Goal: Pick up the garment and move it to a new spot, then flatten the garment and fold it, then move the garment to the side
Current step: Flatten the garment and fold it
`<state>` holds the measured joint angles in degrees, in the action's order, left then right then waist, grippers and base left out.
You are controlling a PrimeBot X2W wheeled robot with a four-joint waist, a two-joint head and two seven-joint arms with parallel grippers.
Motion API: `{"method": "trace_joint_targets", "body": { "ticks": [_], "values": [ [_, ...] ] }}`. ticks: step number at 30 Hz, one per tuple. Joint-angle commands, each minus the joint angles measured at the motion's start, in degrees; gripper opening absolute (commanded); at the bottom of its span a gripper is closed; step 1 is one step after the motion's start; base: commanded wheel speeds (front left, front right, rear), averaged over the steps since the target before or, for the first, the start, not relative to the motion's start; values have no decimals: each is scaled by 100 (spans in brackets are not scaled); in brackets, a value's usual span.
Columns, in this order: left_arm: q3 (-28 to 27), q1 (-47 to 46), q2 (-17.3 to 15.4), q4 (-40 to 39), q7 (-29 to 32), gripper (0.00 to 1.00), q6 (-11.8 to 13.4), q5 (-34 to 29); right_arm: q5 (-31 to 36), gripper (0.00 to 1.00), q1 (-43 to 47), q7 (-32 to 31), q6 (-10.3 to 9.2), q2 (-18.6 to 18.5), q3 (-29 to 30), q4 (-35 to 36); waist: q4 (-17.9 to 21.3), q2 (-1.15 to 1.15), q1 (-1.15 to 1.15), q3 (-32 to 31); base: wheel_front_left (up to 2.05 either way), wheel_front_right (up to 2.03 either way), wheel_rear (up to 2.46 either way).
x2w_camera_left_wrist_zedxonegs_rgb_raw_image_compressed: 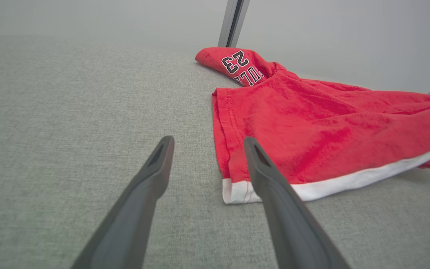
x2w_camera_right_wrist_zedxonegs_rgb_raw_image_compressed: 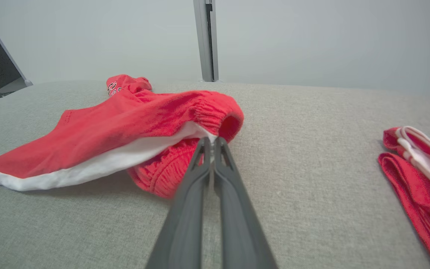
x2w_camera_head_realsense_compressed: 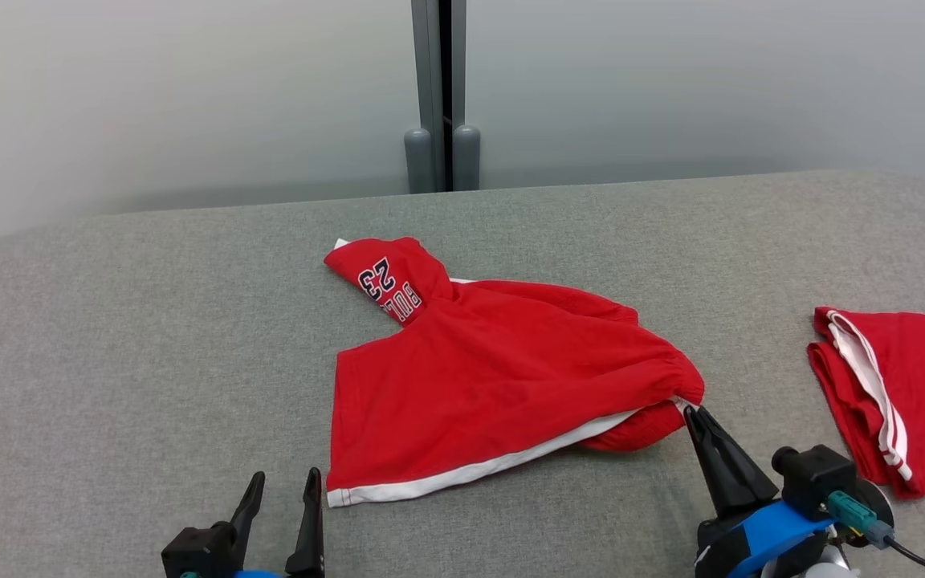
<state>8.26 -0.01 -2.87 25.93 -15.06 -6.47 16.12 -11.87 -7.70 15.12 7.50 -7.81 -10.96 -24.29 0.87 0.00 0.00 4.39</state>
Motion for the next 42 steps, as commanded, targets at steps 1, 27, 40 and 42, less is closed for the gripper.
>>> {"method": "trace_joint_targets", "body": {
  "ticks": [1, 27, 40, 42],
  "values": [
    [-20, 88, -4, -12, -14, 100, 32, 4, -113, 0, 6, 2, -2, -149, -128, 154, 30, 0, 0, -64, 0, 0, 0],
    [-284, 248, -6, -232, -14, 100, 410, -250, 101, 100, 245, 2, -1, -137, 434, 478, 116, 0, 0, -247, 0, 0, 0],
    [-510, 431, -5, -597, -14, 100, 836, -1125, 663, 100, 734, 2, -1, 488, 1063, 670, 35, 0, 0, -438, 0, 0, 0],
    [-519, 481, -7, -558, -14, 100, 873, -1239, 655, 100, 773, 2, -1, 489, 1037, 563, 31, 0, 0, -470, 0, 0, 0]
  ]
}}
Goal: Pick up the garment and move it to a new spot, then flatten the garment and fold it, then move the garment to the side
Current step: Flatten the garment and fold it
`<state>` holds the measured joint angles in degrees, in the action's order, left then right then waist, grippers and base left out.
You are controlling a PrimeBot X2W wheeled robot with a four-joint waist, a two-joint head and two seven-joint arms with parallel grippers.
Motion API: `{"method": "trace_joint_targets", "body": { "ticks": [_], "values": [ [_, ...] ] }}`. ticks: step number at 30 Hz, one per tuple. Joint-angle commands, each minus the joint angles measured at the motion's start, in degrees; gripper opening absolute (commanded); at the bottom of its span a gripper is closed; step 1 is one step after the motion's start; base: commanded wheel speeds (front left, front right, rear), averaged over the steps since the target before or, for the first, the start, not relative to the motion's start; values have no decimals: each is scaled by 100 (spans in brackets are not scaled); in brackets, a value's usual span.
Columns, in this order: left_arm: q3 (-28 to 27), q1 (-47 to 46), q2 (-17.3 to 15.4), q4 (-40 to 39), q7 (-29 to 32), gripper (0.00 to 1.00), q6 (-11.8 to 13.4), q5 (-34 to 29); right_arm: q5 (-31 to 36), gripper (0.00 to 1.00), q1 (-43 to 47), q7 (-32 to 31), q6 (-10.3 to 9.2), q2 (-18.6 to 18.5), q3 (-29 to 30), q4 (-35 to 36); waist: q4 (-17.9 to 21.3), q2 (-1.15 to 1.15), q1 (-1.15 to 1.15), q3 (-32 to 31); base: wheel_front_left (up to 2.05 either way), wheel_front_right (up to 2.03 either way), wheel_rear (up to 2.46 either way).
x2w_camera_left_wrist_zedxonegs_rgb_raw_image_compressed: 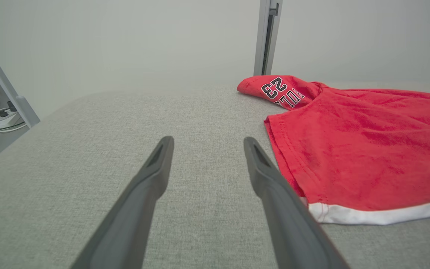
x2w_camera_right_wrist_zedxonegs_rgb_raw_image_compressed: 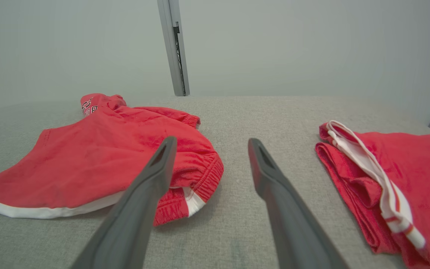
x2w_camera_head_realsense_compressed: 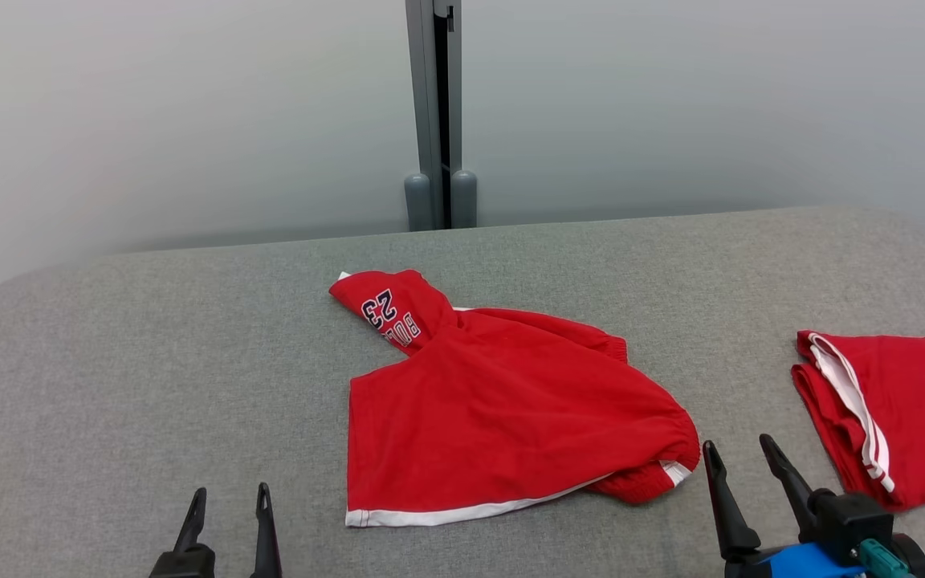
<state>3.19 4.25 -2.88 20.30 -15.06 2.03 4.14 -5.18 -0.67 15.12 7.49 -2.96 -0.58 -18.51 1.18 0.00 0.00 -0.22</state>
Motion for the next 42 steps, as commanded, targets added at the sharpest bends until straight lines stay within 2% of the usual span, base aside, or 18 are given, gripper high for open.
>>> {"method": "trace_joint_targets", "body": {
  "ticks": [1, 8, 15, 20, 24, 34, 42],
  "values": [
    [-27, 78, -6, 19, -14, 100, 43, -54, -21, 100, 88, 2, 0, 4, -12, -43, 0, 0, 0, -24, 0, 0, 0],
    [-75, 219, -7, 130, -14, 100, 33, -173, -23, 100, 158, 2, 0, 6, -31, -192, -5, 0, 0, -129, 0, 0, 0],
    [57, 83, -5, 255, -14, 100, -420, 273, -115, 100, 77, 2, 0, 6, -120, -179, 29, 0, 0, -17, 0, 0, 0],
    [412, -13, -6, 455, -14, 100, -763, 700, -143, 100, 47, 2, 0, 5, -165, -207, 90, 0, 0, 134, 0, 0, 0],
    [732, -122, -4, 645, -14, 100, -908, 946, -130, 100, -25, 2, 0, 5, -170, -200, 151, 0, 0, 292, 0, 0, 0],
    [1081, -495, -31, 880, -14, 100, -950, 1161, -106, 100, -214, 2, 0, 4, -165, -159, 296, 0, 0, 656, 0, 0, 0],
    [1274, -548, -120, 993, -14, 100, -951, 1306, -95, 100, -247, 2, 0, 4, -156, -166, 337, 0, 0, 704, 0, 0, 0]
  ]
}}
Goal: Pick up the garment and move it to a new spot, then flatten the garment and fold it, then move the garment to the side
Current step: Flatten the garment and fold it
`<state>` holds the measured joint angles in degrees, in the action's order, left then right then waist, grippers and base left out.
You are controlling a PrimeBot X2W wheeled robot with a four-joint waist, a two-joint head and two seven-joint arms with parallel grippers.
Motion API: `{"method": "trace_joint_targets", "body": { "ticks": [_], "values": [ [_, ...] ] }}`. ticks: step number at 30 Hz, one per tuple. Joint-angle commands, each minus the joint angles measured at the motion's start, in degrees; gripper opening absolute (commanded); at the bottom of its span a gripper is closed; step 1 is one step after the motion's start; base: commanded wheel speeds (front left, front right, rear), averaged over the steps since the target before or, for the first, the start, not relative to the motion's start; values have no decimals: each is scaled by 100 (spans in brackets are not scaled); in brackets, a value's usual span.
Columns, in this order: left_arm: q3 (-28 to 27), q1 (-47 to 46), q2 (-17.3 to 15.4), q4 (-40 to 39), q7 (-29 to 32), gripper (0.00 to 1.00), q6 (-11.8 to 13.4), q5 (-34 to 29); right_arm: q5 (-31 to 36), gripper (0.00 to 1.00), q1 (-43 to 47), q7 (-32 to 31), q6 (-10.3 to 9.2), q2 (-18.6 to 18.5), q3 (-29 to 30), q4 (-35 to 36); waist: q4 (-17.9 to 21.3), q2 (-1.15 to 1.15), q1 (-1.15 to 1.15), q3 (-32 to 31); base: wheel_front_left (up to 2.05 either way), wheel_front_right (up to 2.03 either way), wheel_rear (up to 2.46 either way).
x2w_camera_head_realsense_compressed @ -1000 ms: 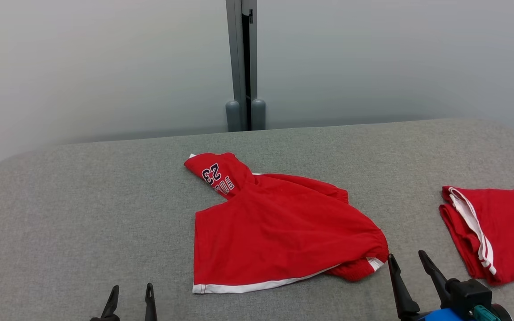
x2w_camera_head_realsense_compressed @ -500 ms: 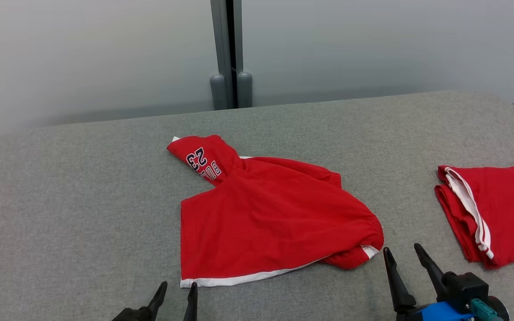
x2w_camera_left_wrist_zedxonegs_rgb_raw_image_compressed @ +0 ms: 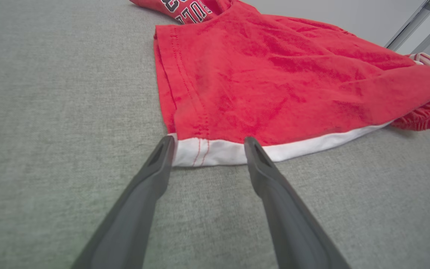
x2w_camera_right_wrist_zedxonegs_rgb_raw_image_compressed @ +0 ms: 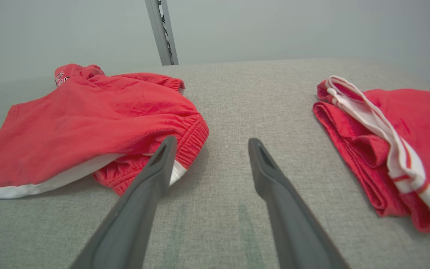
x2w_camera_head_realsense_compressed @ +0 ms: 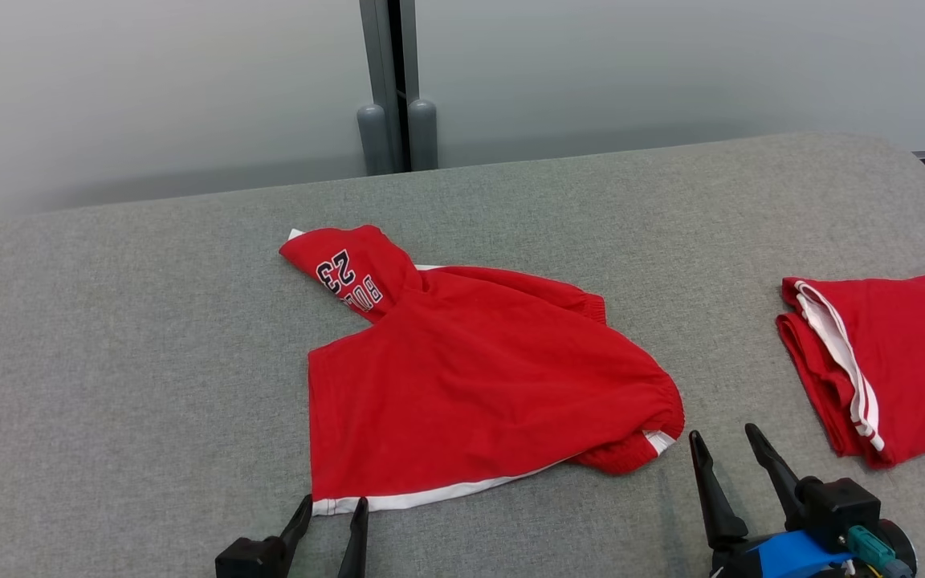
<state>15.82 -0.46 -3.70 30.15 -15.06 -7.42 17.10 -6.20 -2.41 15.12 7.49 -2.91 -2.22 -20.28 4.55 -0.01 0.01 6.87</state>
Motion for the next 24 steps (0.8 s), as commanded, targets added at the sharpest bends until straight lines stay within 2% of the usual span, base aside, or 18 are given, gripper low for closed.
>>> {"method": "trace_joint_targets", "body": {
  "ticks": [1, 5, 6, 7, 8, 10, 11, 16, 24],
  "values": [
    [20, -61, -39, 9, -14, 100, -6, 26, 2, 100, -69, 2, 0, -2, 11, 3, -1, 1, -1, -9, 0, 0, 0],
    [42, -22, -64, -1, -14, 100, -7, 52, -13, 100, -61, 2, 0, -2, 6, -17, -9, 1, -1, -24, 0, 0, 0],
    [38, -12, -79, -2, -14, 92, -7, 45, -14, 100, -57, 2, 0, -2, 2, -23, -12, 1, -1, -30, 0, 0, 0],
    [24, -3, -95, 6, -14, 61, -7, 22, -15, 100, -54, 2, 0, -2, -5, -25, -14, 1, -1, -33, 0, 0, 0],
    [17, 3, -98, 21, -14, 35, -7, -1, -16, 100, -53, 2, 0, -2, -11, -29, -14, 1, -1, -35, 0, 0, 0],
    [45, 4, -105, 64, -14, 22, -7, -14, -15, 100, -62, 2, 0, -2, -29, -26, -8, 1, -1, -25, 0, 0, 0],
    [67, -14, -116, 93, -14, 2, -7, -35, -13, 100, -68, 2, 0, -2, -32, -21, -6, 1, -1, -18, 0, 0, 0],
    [111, -151, -161, 229, -14, 0, -7, -38, -62, 100, -84, 2, 0, -1, -80, -48, 13, 1, -1, 17, 0, 0, 0],
    [114, -251, -133, 293, -13, 0, -7, -33, -736, 100, -101, 2, 0, -3, -517, -317, 2, 1, -1, 94, 0, 0, 0]
  ]
}}
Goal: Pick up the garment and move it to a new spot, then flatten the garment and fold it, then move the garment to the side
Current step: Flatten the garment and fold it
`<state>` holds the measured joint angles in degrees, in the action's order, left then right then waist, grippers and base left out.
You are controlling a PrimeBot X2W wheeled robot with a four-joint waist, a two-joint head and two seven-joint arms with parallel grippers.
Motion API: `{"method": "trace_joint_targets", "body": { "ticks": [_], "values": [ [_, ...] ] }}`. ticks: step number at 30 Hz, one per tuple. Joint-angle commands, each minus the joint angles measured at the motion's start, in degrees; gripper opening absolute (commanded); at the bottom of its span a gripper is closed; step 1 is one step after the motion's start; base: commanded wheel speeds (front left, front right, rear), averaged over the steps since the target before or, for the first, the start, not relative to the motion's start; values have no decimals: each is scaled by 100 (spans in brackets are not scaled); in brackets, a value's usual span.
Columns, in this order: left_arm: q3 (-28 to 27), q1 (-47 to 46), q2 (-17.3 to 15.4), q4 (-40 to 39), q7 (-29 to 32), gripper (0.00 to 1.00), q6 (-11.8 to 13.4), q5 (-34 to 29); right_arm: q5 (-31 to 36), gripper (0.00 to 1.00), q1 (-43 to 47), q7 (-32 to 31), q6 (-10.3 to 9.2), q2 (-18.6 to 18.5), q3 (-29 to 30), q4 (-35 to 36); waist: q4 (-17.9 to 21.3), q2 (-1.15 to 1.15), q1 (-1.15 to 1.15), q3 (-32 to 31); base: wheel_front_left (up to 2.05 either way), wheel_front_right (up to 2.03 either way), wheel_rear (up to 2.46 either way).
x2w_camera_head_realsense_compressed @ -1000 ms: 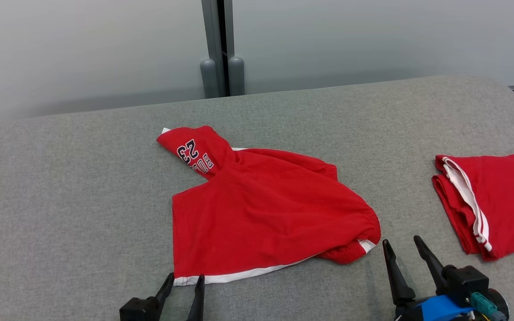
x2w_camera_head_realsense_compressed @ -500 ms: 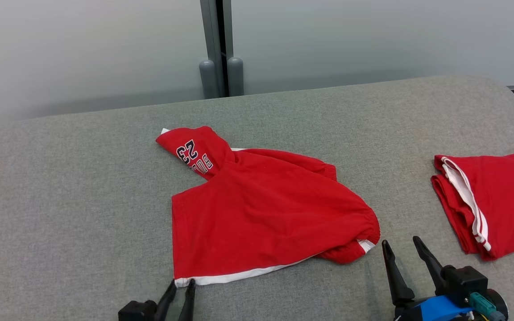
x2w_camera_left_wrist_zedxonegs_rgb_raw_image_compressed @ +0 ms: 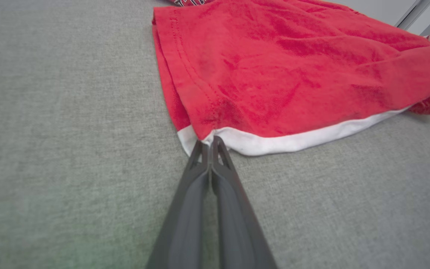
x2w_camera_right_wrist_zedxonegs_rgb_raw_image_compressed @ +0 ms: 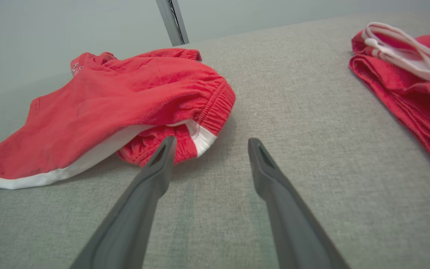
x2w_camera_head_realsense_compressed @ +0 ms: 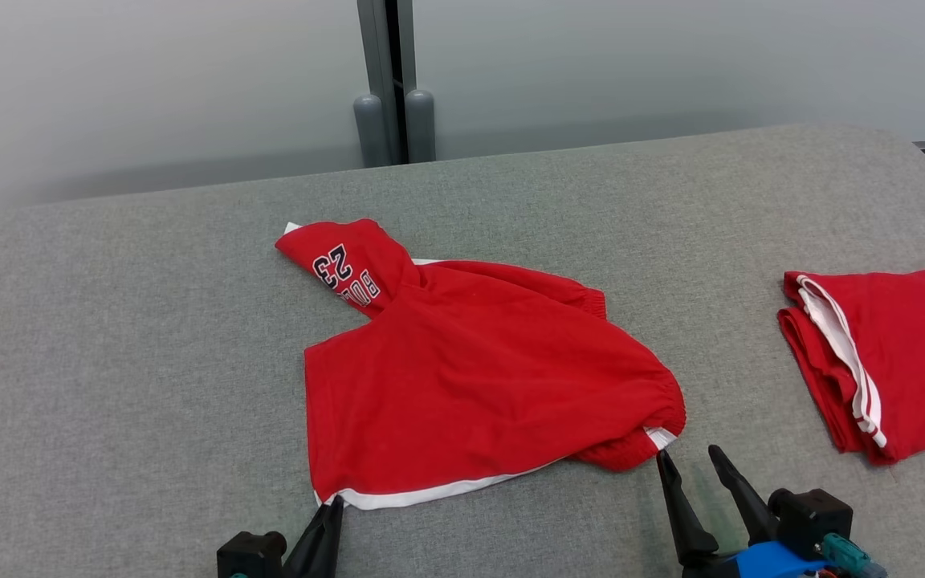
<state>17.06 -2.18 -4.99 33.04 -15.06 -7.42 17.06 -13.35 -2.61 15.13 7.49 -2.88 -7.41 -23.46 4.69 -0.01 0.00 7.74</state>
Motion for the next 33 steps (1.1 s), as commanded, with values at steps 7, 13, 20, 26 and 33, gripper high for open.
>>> {"method": "trace_joint_targets", "body": {
  "ticks": [7, 13, 20, 26, 33],
  "values": [
    [-20, -152, -55, -34, -13, 0, -6, -52, -422, 96, -283, 1, 0, -6, -63, -268, -103, 1, 0, 154, 0, 0, 0],
    [-27, -210, -97, -76, -12, 0, 2, -76, -547, 88, -478, 1, 0, -6, -79, -473, -180, 1, 0, 270, 0, 0, 0],
    [-49, -294, -86, -111, -5, 0, 3, -88, -583, 0, -577, 1, 0, -5, -150, -581, -226, 1, 0, 352, 0, 0, 0],
    [-166, -279, -66, -331, -8, 0, 2, -122, -507, 0, -427, 1, 0, -5, -116, -363, -205, 1, 0, 195, 0, 0, 0],
    [-635, -295, -111, -1189, -13, 0, 2, -268, -334, 0, -369, 1, 0, -8, -4, 337, -150, 1, 0, -276, 0, 0, 0]
  ]
}}
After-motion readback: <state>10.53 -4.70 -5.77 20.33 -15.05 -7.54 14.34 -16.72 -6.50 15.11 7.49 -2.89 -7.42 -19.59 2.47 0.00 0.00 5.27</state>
